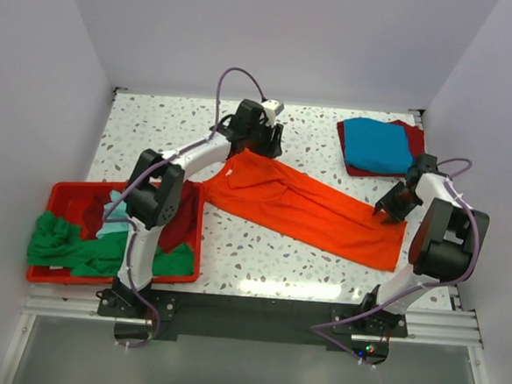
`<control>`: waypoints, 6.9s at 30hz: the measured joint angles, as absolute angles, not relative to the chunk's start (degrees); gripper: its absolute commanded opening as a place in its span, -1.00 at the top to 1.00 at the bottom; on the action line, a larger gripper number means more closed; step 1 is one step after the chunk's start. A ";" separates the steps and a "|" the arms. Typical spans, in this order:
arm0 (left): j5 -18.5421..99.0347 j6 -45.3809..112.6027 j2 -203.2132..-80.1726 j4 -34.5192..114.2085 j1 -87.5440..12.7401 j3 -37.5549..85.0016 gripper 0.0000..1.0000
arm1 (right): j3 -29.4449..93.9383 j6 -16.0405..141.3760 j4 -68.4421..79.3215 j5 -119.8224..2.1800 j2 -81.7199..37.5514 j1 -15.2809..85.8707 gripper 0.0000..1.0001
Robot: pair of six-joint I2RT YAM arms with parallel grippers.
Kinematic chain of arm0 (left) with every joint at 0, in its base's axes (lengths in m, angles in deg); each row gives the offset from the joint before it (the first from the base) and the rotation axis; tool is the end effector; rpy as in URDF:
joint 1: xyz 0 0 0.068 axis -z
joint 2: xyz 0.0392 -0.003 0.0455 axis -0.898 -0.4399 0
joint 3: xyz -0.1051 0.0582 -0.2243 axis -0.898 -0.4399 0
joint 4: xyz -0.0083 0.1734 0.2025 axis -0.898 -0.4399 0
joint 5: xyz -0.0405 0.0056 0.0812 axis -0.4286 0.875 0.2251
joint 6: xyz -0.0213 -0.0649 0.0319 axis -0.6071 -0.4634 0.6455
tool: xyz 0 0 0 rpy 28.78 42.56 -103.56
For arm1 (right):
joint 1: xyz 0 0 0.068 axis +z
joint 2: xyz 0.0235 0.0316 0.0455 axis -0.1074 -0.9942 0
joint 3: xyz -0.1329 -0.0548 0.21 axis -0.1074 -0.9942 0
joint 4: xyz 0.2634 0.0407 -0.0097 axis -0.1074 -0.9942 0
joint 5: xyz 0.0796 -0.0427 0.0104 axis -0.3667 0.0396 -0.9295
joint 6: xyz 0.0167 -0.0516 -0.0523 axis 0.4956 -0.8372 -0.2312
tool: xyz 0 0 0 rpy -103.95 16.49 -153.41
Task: Fold and stack the t-shirts
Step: Fold the tshirt
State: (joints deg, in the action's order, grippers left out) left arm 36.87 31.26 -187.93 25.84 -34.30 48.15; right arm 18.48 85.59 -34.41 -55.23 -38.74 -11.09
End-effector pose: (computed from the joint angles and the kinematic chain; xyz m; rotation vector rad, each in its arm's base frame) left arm 0.4369 -0.2630 0.1885 0.4245 2.2370 -0.6361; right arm 0.3105 -0.0917 0.1246 1.1482 2.6724 0.1401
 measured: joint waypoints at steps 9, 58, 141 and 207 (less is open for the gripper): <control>34.99 31.04 -190.71 25.42 -34.89 48.09 -0.15 | 18.59 83.56 -37.51 -55.19 -34.21 -11.09 0.19; 40.76 28.70 -194.10 22.19 -31.48 47.15 0.93 | 16.62 81.61 -38.11 -55.89 -32.73 -11.09 0.18; 39.67 6.89 -172.78 18.39 -22.10 28.59 0.01 | 11.44 78.66 -34.74 -59.72 -33.93 -10.24 0.17; 32.08 11.52 -199.60 32.29 -45.81 53.72 -0.14 | 25.43 80.91 -38.08 -56.35 -42.58 -10.32 0.15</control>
